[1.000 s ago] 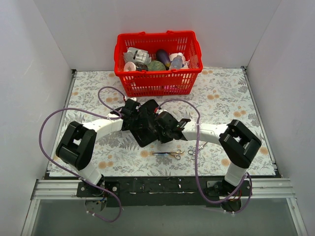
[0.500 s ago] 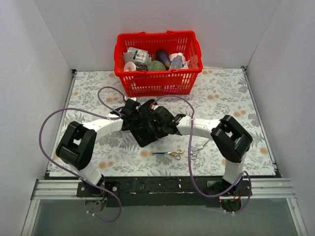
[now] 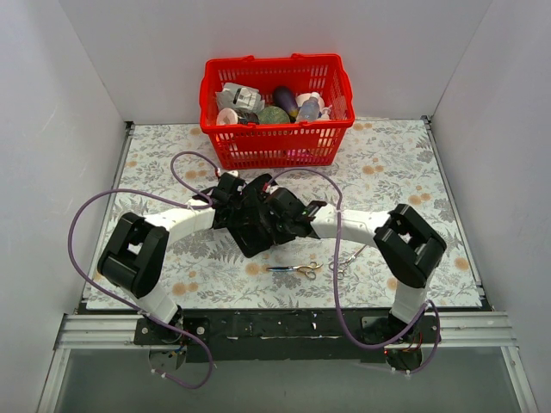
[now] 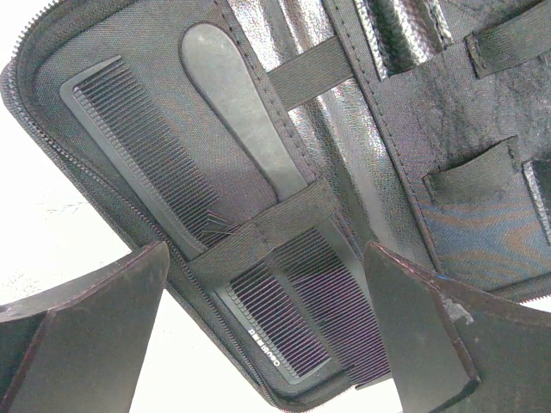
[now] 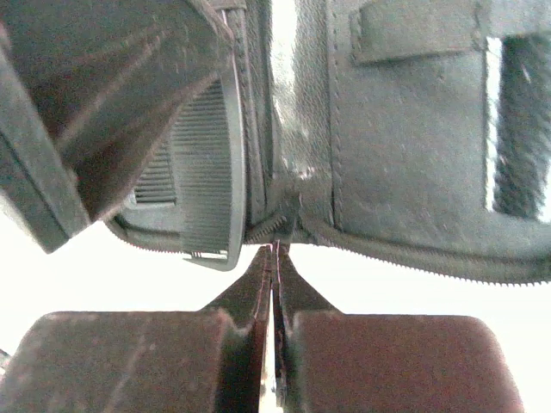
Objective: Sort the hair-cutting tools
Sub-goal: Place the comb in the hairdressing tool bag.
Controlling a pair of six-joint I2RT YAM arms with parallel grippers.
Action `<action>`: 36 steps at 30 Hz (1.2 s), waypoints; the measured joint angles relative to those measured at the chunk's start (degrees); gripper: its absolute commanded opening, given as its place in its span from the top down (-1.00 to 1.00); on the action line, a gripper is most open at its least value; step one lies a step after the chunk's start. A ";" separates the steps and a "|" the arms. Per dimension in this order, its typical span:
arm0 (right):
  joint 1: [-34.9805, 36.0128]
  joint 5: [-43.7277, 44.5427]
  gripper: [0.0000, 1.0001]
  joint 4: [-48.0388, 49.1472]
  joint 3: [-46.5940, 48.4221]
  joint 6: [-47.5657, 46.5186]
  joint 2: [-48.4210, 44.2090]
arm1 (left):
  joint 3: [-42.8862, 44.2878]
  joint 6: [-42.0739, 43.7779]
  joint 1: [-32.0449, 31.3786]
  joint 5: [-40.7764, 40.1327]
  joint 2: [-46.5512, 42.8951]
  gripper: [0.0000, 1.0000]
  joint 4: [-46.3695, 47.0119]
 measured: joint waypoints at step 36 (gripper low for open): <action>4.81 -1.01 0.97 -6.05 2.80 4.50 2.16 | -0.76 -0.20 0.15 0.57 -0.55 -0.96 0.90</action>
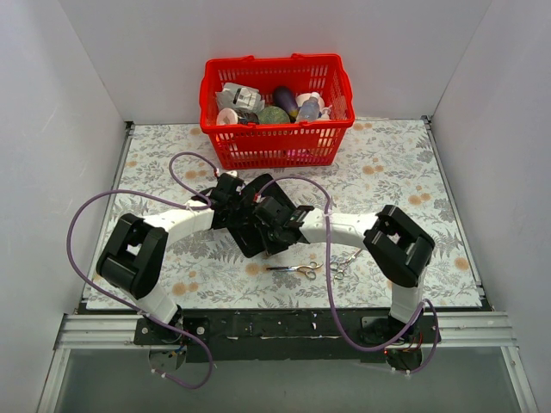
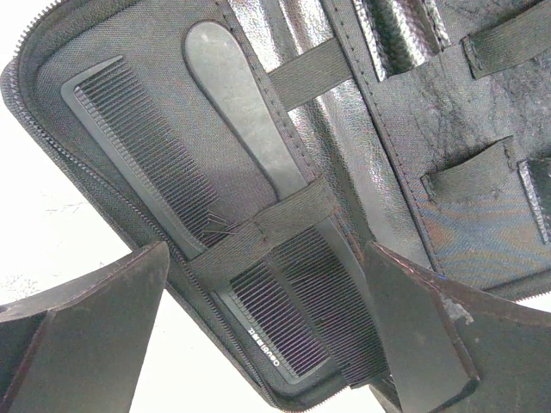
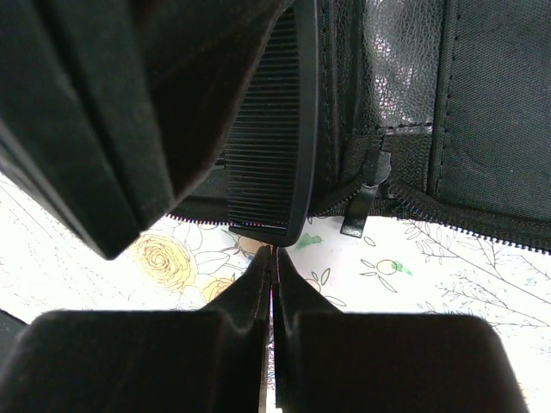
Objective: Sort the hair-cutting tools
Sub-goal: Place the comb in the hairdressing tool bag.
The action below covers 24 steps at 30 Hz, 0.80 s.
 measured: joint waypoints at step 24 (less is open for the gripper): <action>0.15 2.45 0.97 -4.66 4.42 1.86 3.08 | -1.01 -0.55 0.76 0.96 -0.55 -0.96 1.77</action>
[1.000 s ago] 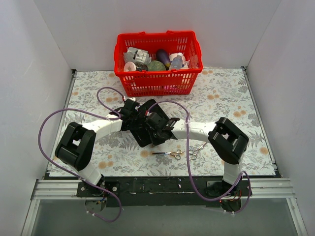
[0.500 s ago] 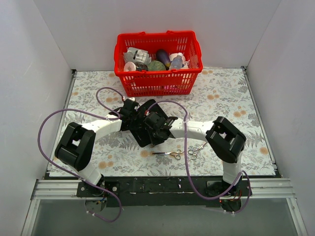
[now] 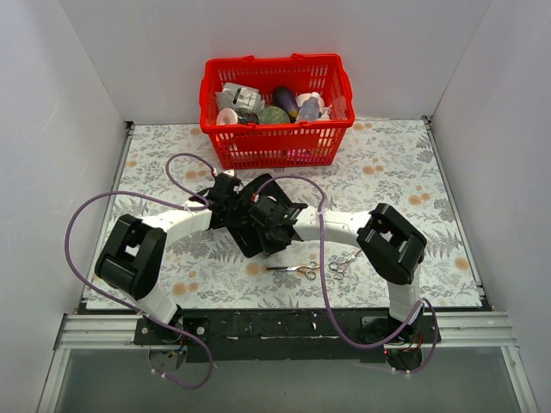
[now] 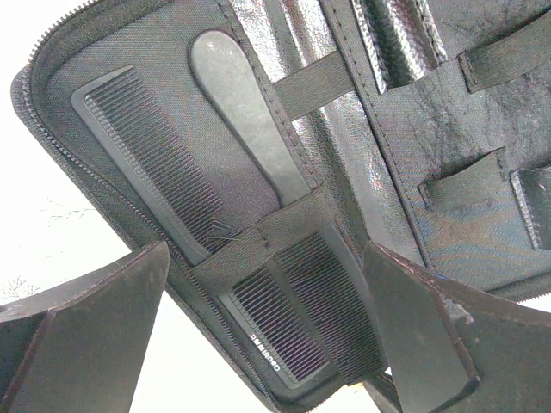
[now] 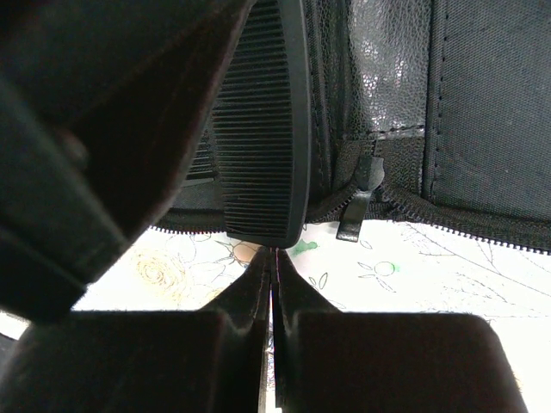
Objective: Sort the hair-cutting tools
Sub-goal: Place the comb in the hairdressing tool bag.
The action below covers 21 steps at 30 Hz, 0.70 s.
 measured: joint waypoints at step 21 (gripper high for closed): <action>-0.04 6.73 0.97 2.82 3.65 -1.79 -0.04 | -0.15 0.66 0.09 0.39 -0.02 -0.96 1.18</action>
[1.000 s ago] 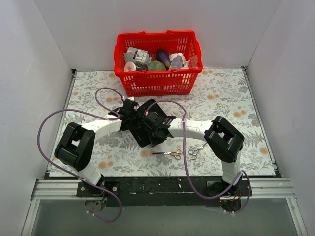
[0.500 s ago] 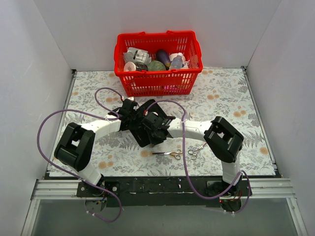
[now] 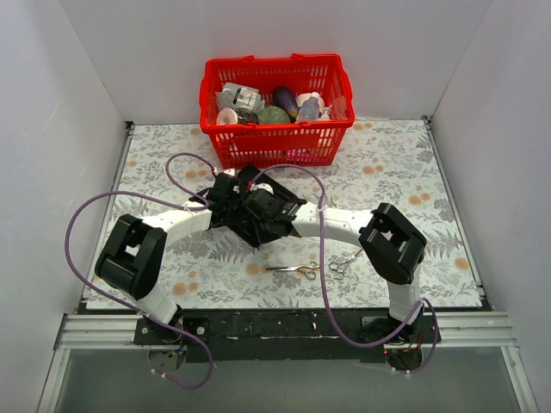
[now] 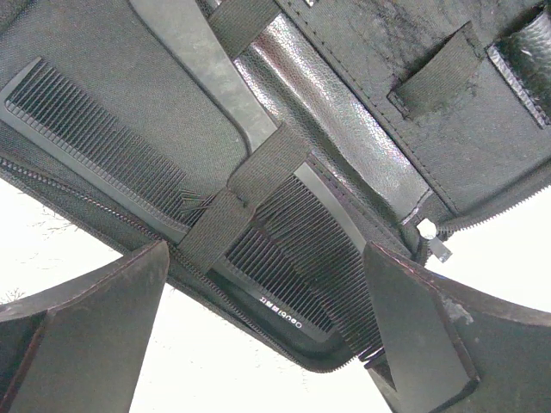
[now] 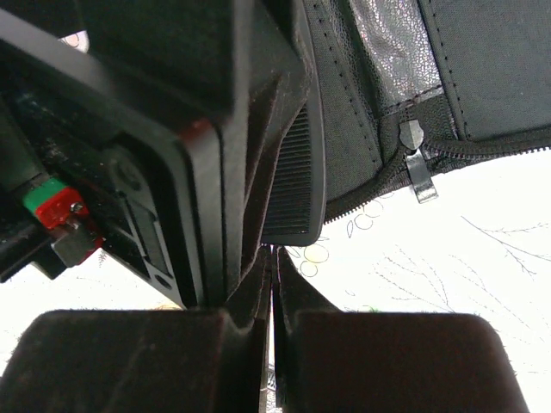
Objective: Sort the hair-cutting tools
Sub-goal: Place the comb in the hairdressing tool bag.
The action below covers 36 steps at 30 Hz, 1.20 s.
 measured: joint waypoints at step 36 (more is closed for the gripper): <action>-9.99 -4.26 0.97 3.37 -1.53 -3.61 2.56 | -0.63 -0.20 -0.07 -0.42 -0.07 -0.96 1.44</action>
